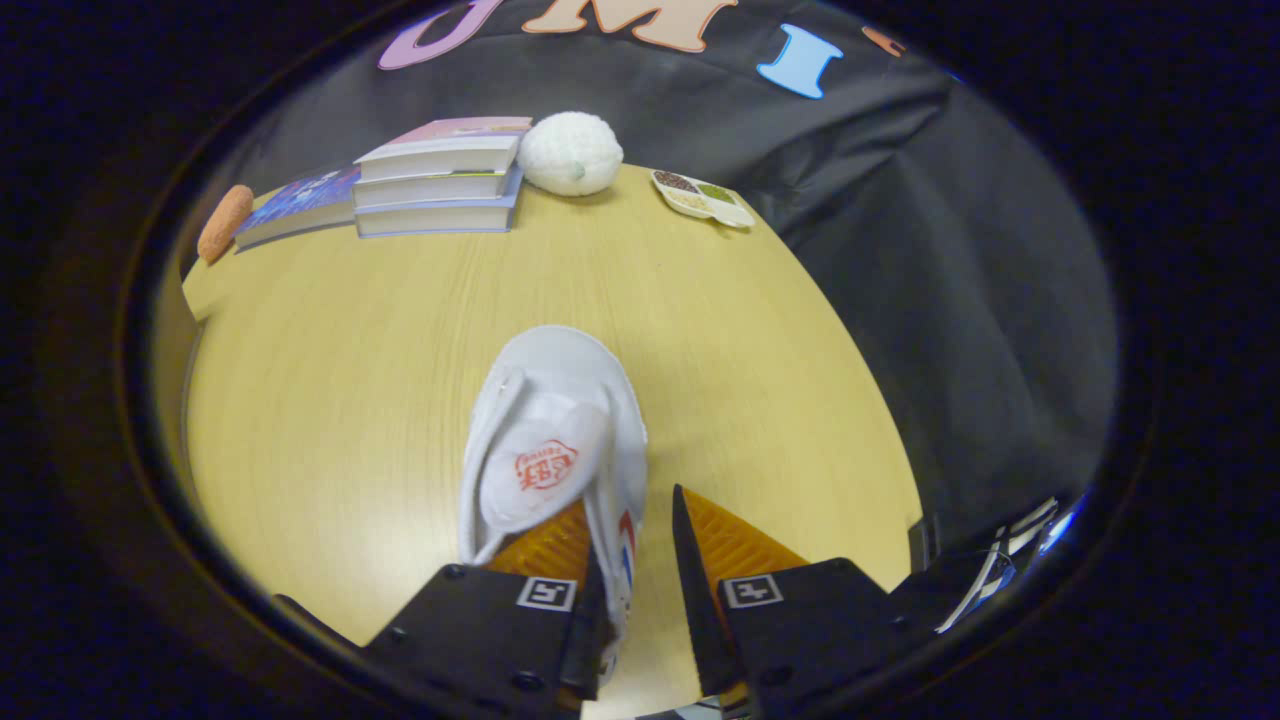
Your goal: Open the storage box then place both shoes into the box .Put the left shoe in first, then the right shoe, with the right side of both shoes facing outward in a uniform manner.
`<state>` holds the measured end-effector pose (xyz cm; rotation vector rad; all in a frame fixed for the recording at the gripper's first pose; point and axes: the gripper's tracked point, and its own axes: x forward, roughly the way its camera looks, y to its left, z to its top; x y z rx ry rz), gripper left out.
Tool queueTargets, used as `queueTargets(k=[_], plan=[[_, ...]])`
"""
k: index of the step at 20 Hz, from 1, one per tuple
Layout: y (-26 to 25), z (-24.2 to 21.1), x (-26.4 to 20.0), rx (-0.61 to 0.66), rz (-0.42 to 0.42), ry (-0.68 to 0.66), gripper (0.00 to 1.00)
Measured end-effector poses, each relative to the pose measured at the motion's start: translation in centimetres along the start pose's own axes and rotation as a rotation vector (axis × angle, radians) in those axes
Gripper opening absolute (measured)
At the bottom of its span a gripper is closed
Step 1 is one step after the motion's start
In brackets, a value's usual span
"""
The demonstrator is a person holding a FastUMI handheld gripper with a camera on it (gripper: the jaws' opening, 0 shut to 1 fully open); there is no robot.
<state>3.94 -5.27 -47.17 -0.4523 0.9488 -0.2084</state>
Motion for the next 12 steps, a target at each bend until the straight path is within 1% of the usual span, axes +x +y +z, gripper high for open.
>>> queueTargets(k=[1, 3, 4, 5, 6, 7, 9, 12], plan=[[0.34, 0.06, -0.13, 0.003, 0.005, 0.002, 0.24], [0.5, 0.07, -0.16, -0.005, -0.014, -0.003, 0.17], [0.19, 0.0, -0.18, -0.02, -0.039, -0.009, 0.16], [0.12, 0.16, -0.15, -0.029, -0.048, -0.016, 0.16], [0.13, 0.11, -0.21, -0.033, -0.049, -0.02, 0.1], [0.09, 0.1, -0.09, -0.027, -0.045, -0.016, 0.09], [0.01, -0.04, -0.05, 0.028, -0.025, -0.003, 0.1], [-0.03, -0.4, 0.14, 0.174, 0.028, 0.035, 0.1]])
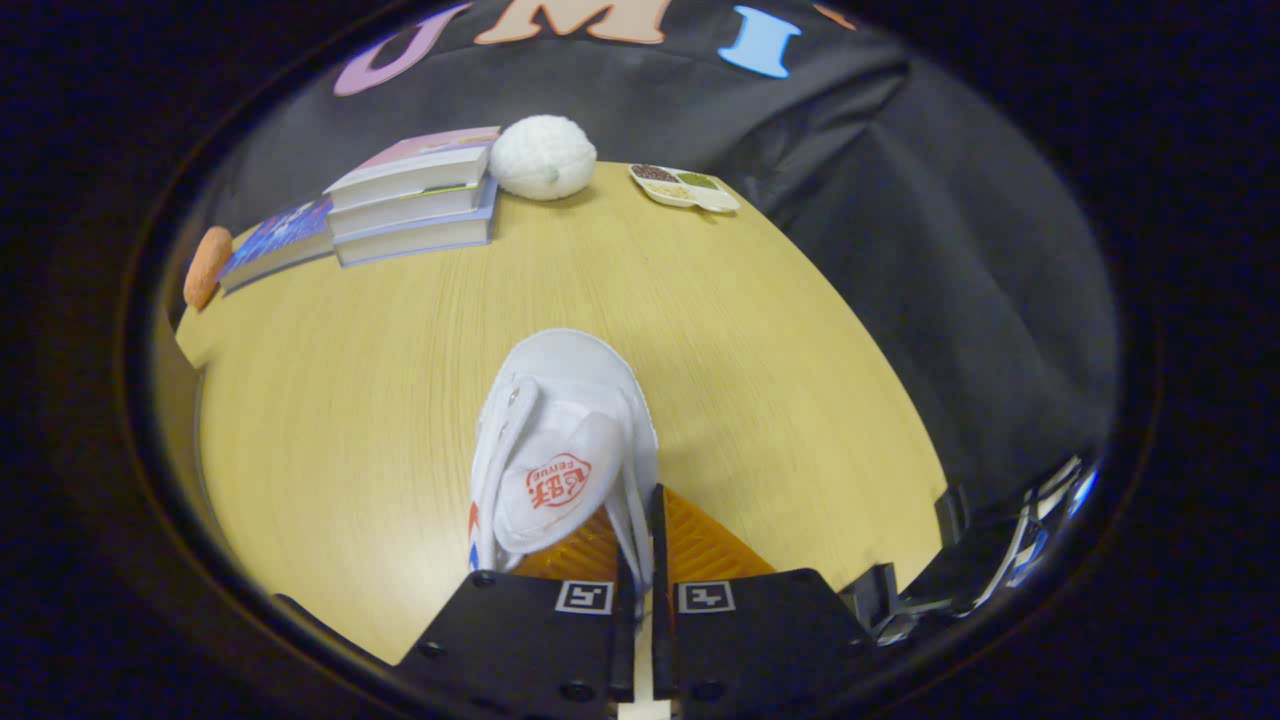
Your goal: Open the storage box then place both shoes into the box .Put the left shoe in first, then the right shoe, with the right side of both shoes facing outward in a uniform manner.
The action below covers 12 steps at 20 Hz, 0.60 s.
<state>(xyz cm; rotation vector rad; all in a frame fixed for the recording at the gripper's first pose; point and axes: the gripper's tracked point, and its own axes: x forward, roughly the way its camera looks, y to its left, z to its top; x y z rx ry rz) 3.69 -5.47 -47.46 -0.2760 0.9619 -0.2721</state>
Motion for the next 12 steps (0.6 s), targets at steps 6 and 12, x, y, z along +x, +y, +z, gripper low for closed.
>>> queueTargets(k=[6, 12], plan=[[-0.2, -0.8, -0.2, 0.296, 0.136, 0.097, 0.1], [1.6, -2.2, -1.9, 0.575, 0.354, 0.239, 0.1]])
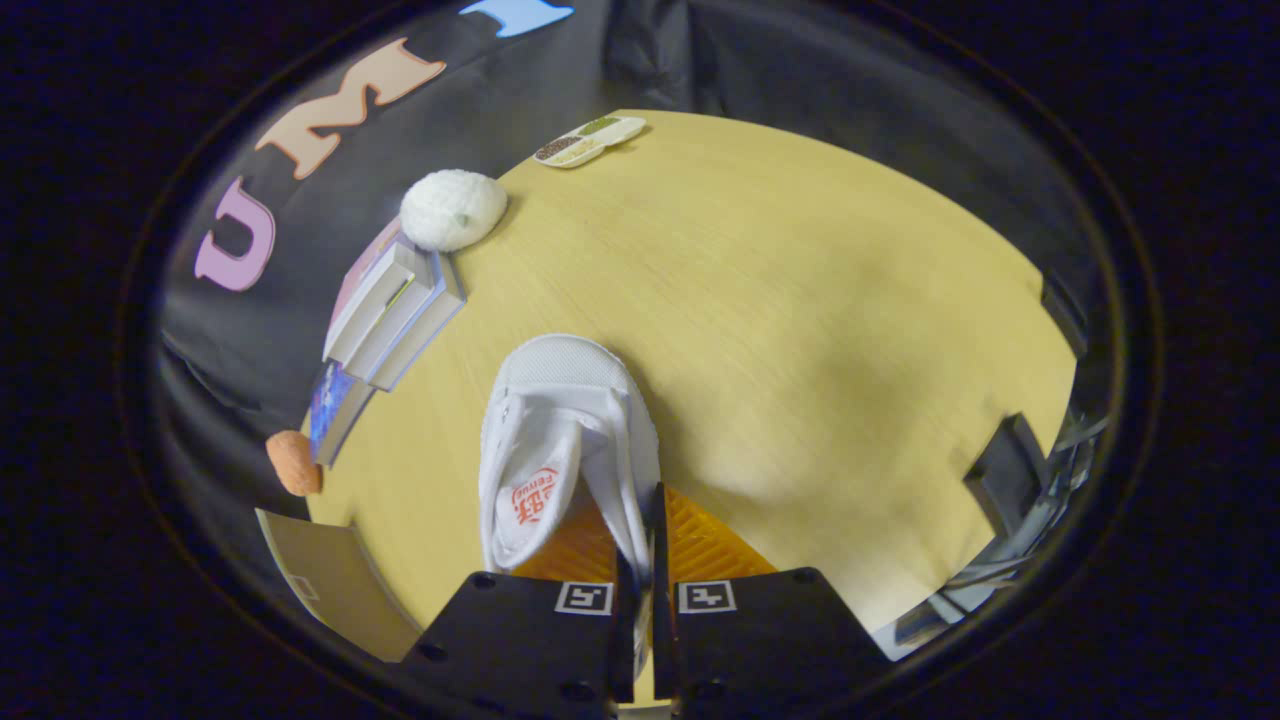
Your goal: Open the storage box then place both shoes into the box .Put the left shoe in first, then the right shoe, with the right side of both shoes facing outward in a uniform manner.
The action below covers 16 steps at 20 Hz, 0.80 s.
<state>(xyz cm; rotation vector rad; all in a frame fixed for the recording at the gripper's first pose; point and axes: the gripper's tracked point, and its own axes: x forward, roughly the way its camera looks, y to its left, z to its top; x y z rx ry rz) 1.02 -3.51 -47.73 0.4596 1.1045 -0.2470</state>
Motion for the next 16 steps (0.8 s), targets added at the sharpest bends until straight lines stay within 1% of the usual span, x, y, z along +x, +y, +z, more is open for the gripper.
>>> queueTargets(k=[3, 6, 8, 12, 16], plan=[[1.4, -2.0, -0.6, 0.061, 0.074, 0.063, 0.1], [3.2, -3.2, -1.6, 0.031, 0.115, 0.092, 0.1], [5.1, -4.0, -3.0, 0.0, 0.163, 0.12, 0.1], [10.5, -5.8, -6.5, -0.036, 0.287, 0.176, 0.1], [17.4, -7.5, -10.4, -0.06, 0.428, 0.216, 0.1]])
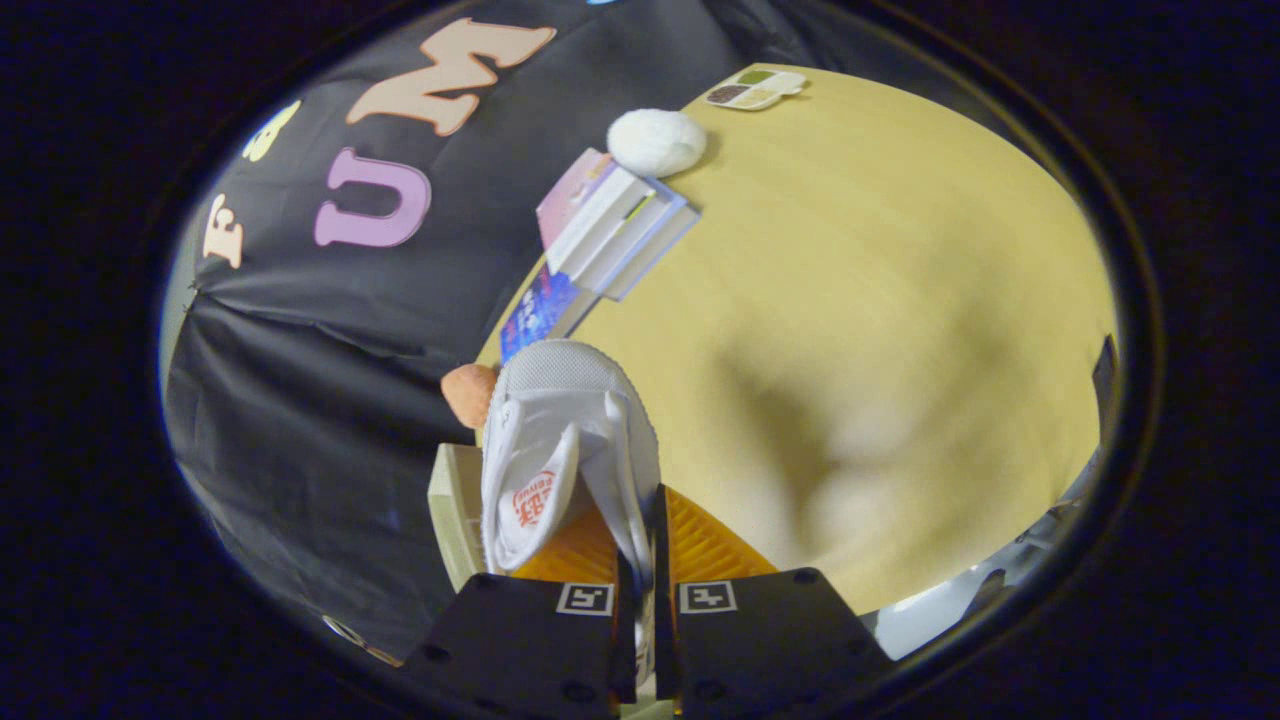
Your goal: Open the storage box then place both shoes into the box .Put the left shoe in first, then the right shoe, with the right side of both shoes facing outward in a uniform manner.
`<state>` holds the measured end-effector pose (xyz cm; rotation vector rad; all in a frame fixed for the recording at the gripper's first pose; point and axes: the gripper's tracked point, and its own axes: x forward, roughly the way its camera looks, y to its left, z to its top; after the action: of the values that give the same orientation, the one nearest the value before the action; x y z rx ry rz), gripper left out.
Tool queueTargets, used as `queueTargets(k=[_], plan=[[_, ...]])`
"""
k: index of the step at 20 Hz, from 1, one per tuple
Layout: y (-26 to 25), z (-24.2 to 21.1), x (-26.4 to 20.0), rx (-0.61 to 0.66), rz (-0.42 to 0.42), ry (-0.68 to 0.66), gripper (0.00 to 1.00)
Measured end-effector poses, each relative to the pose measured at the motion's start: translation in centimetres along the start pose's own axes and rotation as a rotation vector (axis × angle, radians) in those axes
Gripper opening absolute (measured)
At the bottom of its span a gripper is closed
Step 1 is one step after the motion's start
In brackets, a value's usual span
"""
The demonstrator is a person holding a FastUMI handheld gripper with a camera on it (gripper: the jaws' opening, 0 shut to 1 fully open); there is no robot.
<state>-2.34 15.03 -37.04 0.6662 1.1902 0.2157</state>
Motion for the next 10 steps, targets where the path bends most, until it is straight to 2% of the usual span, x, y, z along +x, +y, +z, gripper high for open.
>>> queueTargets(k=[5, 10], plan=[[9.6, -2.0, -0.2, -0.064, 0.149, 0.064, 0.1], [17.4, -3.8, -0.1, -0.194, 0.221, 0.105, 0.1]])
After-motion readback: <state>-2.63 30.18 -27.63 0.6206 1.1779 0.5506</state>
